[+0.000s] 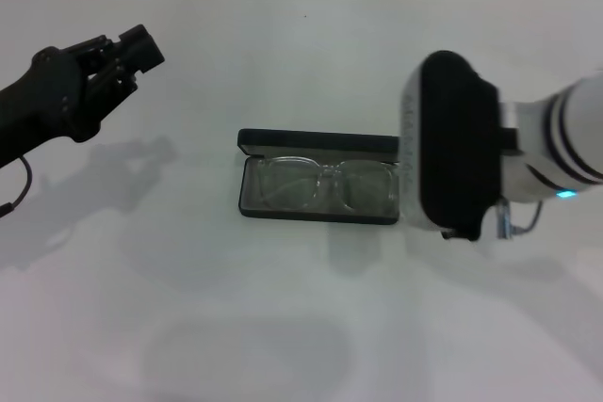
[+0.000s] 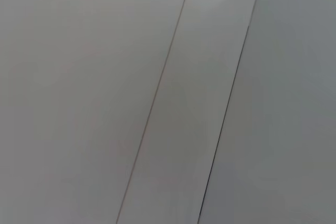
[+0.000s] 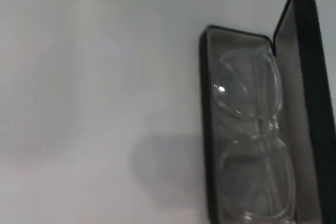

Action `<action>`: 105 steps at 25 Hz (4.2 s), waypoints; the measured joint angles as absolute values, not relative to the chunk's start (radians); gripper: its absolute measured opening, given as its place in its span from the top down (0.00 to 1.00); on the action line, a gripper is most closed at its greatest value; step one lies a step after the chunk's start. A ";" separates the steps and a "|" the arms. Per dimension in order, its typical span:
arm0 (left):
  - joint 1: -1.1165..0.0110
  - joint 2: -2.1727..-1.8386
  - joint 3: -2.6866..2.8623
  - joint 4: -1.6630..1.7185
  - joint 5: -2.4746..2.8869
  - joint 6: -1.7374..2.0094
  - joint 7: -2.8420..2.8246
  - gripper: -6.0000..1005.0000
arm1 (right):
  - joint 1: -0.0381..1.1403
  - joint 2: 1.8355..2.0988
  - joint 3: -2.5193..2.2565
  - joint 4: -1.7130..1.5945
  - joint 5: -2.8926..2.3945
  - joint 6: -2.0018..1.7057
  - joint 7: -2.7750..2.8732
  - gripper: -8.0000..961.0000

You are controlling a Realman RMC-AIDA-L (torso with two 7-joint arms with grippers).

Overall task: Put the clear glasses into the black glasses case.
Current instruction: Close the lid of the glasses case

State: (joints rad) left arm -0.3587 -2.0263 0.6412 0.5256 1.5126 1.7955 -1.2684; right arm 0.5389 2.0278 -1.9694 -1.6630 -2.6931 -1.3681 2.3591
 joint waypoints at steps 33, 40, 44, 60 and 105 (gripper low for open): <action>-0.716 -2.087 1.034 0.422 1.600 1.301 -1.292 0.82 | 0.062 2.015 -0.799 -1.331 -1.709 -1.542 1.883 0.87; -0.714 -2.084 1.065 0.418 1.631 1.233 -1.323 0.81 | 0.088 2.014 -0.747 -1.218 -1.674 -1.555 1.828 0.87; -0.716 -2.084 1.068 0.412 1.670 1.227 -1.340 0.81 | 0.113 2.014 -0.744 -1.181 -1.673 -1.555 1.810 0.87; -0.695 -2.079 1.063 0.416 1.678 1.224 -1.341 0.80 | 0.142 2.013 -0.743 -1.107 -1.672 -1.564 1.780 0.87; -0.590 -2.091 1.120 0.482 1.708 1.482 -1.295 0.68 | 0.159 2.013 -0.746 -1.030 -1.648 -1.640 1.709 0.87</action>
State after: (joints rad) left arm -0.5900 -2.0905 1.1197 0.4825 1.7076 1.4819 -1.2950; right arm 0.1594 2.0125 -0.7459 -1.0304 -1.6476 -1.6403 1.7093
